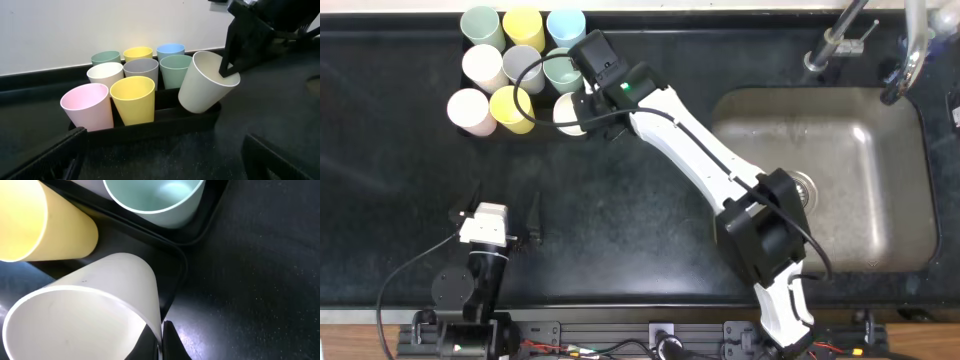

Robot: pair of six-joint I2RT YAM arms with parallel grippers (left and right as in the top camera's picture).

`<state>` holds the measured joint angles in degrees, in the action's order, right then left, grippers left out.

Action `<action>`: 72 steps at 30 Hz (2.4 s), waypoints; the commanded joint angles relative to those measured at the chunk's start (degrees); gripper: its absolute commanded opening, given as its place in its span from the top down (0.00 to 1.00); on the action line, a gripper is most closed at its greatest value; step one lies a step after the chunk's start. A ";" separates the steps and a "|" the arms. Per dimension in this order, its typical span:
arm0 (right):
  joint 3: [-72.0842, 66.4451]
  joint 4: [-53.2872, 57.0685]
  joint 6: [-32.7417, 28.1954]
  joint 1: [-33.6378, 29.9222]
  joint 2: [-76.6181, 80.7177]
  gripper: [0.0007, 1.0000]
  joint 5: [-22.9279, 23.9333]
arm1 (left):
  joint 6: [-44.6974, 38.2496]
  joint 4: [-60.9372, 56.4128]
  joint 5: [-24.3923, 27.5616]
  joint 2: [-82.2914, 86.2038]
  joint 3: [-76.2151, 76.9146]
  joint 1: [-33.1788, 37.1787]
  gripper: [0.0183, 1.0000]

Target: Store Cups

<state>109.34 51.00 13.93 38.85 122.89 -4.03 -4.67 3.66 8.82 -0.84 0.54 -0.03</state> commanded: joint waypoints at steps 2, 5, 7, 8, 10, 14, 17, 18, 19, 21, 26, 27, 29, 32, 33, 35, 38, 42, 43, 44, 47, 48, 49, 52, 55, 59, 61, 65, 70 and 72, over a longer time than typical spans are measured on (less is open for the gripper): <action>1.11 -0.31 0.72 0.52 2.32 0.96 0.94 | 0.20 0.13 0.76 0.68 -0.09 -0.46 0.00; 1.11 -0.48 0.70 0.52 2.38 0.96 1.11 | 0.20 0.13 0.79 0.68 -0.09 -0.46 0.00; 1.11 -0.63 0.70 0.52 2.38 0.96 1.11 | 0.20 0.13 0.76 0.68 -0.09 -0.46 0.00; 1.11 -0.66 0.70 0.52 2.38 0.96 1.11 | 0.20 0.13 0.79 0.68 -0.09 -0.46 0.00; 1.11 -0.70 0.70 0.52 2.38 0.96 1.09 | 0.17 0.13 0.79 0.68 -0.09 -0.46 0.00; 1.11 -0.74 0.70 0.57 2.38 0.87 1.07 | 0.20 0.13 0.79 0.68 -0.09 -0.46 0.00; 1.11 -0.92 0.68 0.68 2.36 0.77 1.07 | 0.17 0.13 0.76 0.68 -0.09 -0.46 0.00; 1.11 -1.01 0.68 0.68 2.36 0.71 1.05 | 0.20 0.13 0.76 0.68 -0.09 -0.46 0.00; 1.14 -1.20 0.68 0.68 2.34 0.68 0.94 | 0.20 0.13 0.79 0.68 -0.09 -0.46 0.00; 1.14 -1.55 0.70 0.68 2.19 0.64 0.87 | 0.20 0.13 0.79 0.68 -0.09 -0.46 0.00; 1.20 -1.90 0.66 0.66 -1.27 0.56 0.96 | 0.20 0.13 0.79 0.68 -0.09 -0.46 0.00; 1.20 -1.99 0.61 0.63 -2.58 0.52 1.14 | 0.20 0.13 0.79 0.68 -0.09 -0.46 0.00; 1.20 -1.97 -0.17 0.42 -5.70 0.41 1.11 | 0.20 0.13 0.76 0.68 -0.09 -0.46 0.00; 1.18 -0.92 -2.23 -0.37 -11.23 0.19 1.11 | 0.17 0.13 0.79 0.68 -0.09 -0.46 0.00; 1.18 -0.22 -3.21 -0.72 -13.40 0.14 1.14 | 0.20 0.13 0.79 0.68 -0.09 -0.46 0.00; 1.16 1.29 -5.20 -1.53 -17.55 0.02 1.18 | 0.20 0.13 0.76 0.68 -0.09 -0.46 0.00; 0.35 4.15 -8.87 -3.54 -24.50 0.00 1.42 | 0.17 0.13 0.79 0.68 -0.09 -0.46 0.00; -6.12 4.48 -10.12 -8.02 -33.99 0.00 2.12 | 0.20 0.13 0.76 0.68 -0.09 -0.46 0.00; -8.68 4.13 -10.12 -9.46 -36.68 0.00 2.16 | 0.20 0.13 0.76 0.68 -0.09 -0.46 0.00; -11.52 3.65 -10.12 -10.93 -39.52 0.00 2.16 | 0.20 0.13 0.79 0.68 -0.09 -0.46 0.00; -20.92 2.19 -10.10 -14.82 -48.92 0.00 2.16 | 0.17 0.13 0.76 0.68 -0.09 -0.46 0.00; -24.13 1.68 -10.08 -15.78 -52.33 0.00 2.16 | 0.20 0.13 0.76 0.68 -0.09 -0.46 0.00; -27.36 1.07 -10.10 -16.59 -55.84 0.00 2.16 | 0.20 0.13 0.76 0.68 -0.09 -0.46 0.00; -36.81 -0.66 -10.01 -18.62 -66.45 0.00 2.16 | 0.20 0.13 0.79 0.68 -0.09 -0.46 0.00; -45.86 -1.90 -8.70 -21.59 -77.00 0.00 2.19 | 0.20 0.13 0.76 0.68 -0.09 -0.46 0.00; -54.55 -2.43 -7.04 -26.67 -87.82 0.00 2.19 | 0.17 0.13 0.79 0.68 -0.09 -0.46 0.00; -58.60 -3.69 -7.08 -28.65 -92.52 0.00 2.69 | 0.20 0.13 0.76 0.68 -0.09 -0.46 0.00; -68.28 -9.44 -7.10 -29.03 -100.61 0.00 7.41 | 0.20 0.13 0.76 0.68 -0.09 -0.46 0.00; -79.71 -14.32 -7.13 -29.03 -106.84 0.00 10.34 | 0.20 0.13 0.79 0.68 -0.09 -0.46 0.00; -83.34 -16.68 -7.13 -29.03 -108.69 0.00 11.47 | 0.20 0.13 0.76 0.68 -0.09 -0.46 0.00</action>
<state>29.52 36.34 6.44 10.11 16.60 4.32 -4.67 3.66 8.84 -0.84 0.54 -0.03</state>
